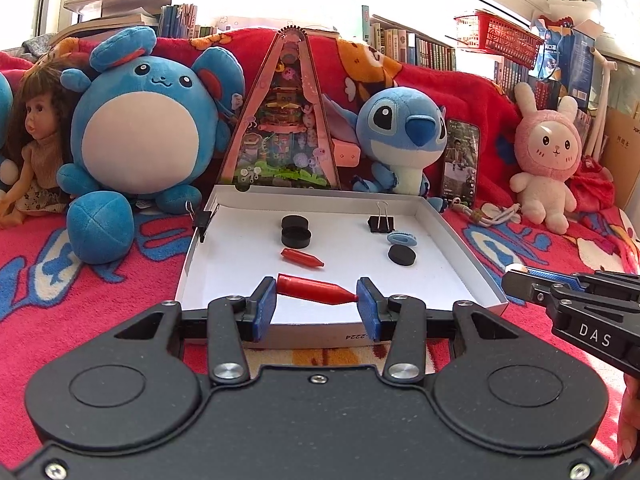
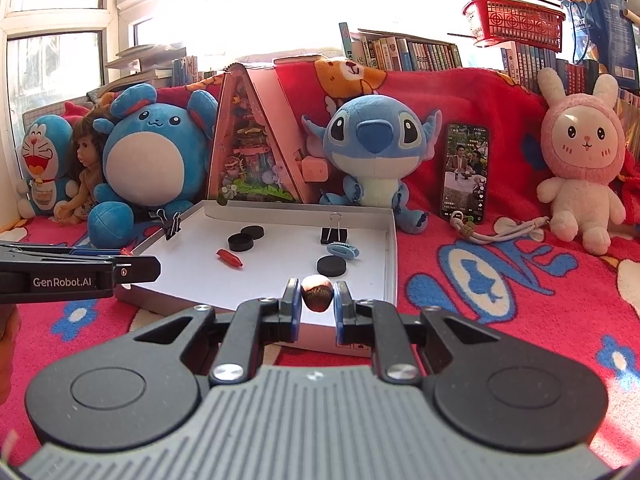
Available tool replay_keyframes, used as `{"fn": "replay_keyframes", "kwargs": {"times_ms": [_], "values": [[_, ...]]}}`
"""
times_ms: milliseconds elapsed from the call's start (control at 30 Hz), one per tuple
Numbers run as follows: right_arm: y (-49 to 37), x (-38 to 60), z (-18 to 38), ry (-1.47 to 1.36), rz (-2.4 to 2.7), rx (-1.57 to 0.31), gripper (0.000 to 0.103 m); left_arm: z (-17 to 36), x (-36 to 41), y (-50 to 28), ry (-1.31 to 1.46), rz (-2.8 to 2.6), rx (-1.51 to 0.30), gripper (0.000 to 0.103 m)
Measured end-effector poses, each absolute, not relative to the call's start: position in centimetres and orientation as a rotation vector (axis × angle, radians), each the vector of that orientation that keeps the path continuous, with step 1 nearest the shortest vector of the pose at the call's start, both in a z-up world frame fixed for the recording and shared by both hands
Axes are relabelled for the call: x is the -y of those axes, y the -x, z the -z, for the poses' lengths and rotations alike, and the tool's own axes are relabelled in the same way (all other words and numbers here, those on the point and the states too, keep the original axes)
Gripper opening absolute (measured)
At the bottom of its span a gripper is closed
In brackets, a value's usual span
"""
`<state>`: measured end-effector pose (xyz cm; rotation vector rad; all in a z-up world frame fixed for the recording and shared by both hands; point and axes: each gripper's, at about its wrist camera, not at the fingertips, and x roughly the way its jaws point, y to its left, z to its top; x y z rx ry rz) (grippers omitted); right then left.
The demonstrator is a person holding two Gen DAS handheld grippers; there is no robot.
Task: Organize rigid objects
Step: 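Carry the red marker in the left tool toward the box while the right carries the nut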
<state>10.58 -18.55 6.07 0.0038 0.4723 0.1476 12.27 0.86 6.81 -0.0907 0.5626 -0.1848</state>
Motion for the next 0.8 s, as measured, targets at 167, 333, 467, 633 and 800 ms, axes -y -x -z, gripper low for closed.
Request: {"fn": "replay_keyframes", "kwargs": {"times_ms": [167,333,467,633,800], "values": [[-11.8,18.5,-6.2,0.002,-0.144,-0.472,0.021,-6.6,-0.7,-14.1,0.095,0.175,-0.569,0.042],[-13.7,18.4,-6.1,0.002,-0.154,-0.481,0.021,-6.2,-0.2,-16.3,0.104,0.183,-0.573,0.042],[-15.4,18.2,-5.8,0.007,-0.159,-0.493,0.021,-5.4,0.0,-18.9,0.134,0.186,-0.635,0.042],[-17.9,18.4,-4.8,-0.016,-0.162,-0.540,0.021,-4.3,0.5,-21.5,0.156,0.155,-0.676,0.042],[-20.0,18.4,-3.6,-0.037,-0.154,-0.590,0.021,-3.3,1.1,-22.9,0.143,0.127,-0.685,0.042]]}}
